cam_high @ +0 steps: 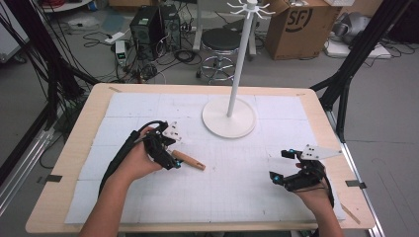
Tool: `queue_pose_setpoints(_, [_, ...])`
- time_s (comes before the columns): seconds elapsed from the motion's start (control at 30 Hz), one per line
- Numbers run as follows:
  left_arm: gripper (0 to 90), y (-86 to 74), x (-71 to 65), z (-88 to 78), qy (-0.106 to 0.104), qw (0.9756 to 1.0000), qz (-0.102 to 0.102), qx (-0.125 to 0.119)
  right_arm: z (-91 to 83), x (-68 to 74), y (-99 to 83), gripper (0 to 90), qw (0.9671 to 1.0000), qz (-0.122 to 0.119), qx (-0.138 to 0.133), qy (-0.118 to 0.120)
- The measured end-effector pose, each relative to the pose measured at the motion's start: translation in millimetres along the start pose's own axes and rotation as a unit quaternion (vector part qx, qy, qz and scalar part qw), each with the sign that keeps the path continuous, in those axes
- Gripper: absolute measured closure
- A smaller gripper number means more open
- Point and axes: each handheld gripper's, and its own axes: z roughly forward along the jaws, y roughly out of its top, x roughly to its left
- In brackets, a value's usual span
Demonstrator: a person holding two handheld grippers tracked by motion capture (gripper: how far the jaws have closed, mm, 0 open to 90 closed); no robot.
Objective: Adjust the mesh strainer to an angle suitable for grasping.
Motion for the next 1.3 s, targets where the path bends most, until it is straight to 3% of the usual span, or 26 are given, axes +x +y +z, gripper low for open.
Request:
queue_pose_setpoints(0.13, [14.5, 3.2, 3.2, 4.4, -0.015, 0.9999, 0.000, 0.006, 0.0, 0.0, -0.2, 0.7, 1.0000, 0.001, -0.001, 0.001])
queue_pose_setpoints(0.23, [14.6, 5.1, 4.7, 9.6, -0.013, 0.9995, 0.009, 0.028, -0.8, -0.7, -0.4, 0.7, 1.0000, 0.001, -0.002, 0.001])
queue_pose_setpoints(0.7, [15.6, 3.1, 12.7, 26.0, -0.019, 0.9983, 0.005, 0.056, 0.3, 0.2, -0.8, 0.7, 1.0000, 0.002, 0.002, 0.002])
queue_pose_setpoints(0.9, [16.2, 4.8, 14.3, 35.9, -0.020, 0.9967, 0.013, 0.078, 1.5, 0.0, -1.3, 0.7, 1.0000, 0.002, 0.006, 0.002])
queue_pose_setpoints(1.1, [19.8, 5.7, 15.3, 44.4, -0.016, 0.9934, 0.029, 0.109, 1.8, -0.6, -2.3, 0.7, 1.0000, 0.002, 0.007, 0.002])
queue_pose_setpoints(1.3, [24.2, 4.6, 17.3, 50.5, -0.019, 0.9920, 0.035, 0.120, 2.4, -1.0, -3.8, 0.7, 0.9999, 0.004, 0.010, 0.002])
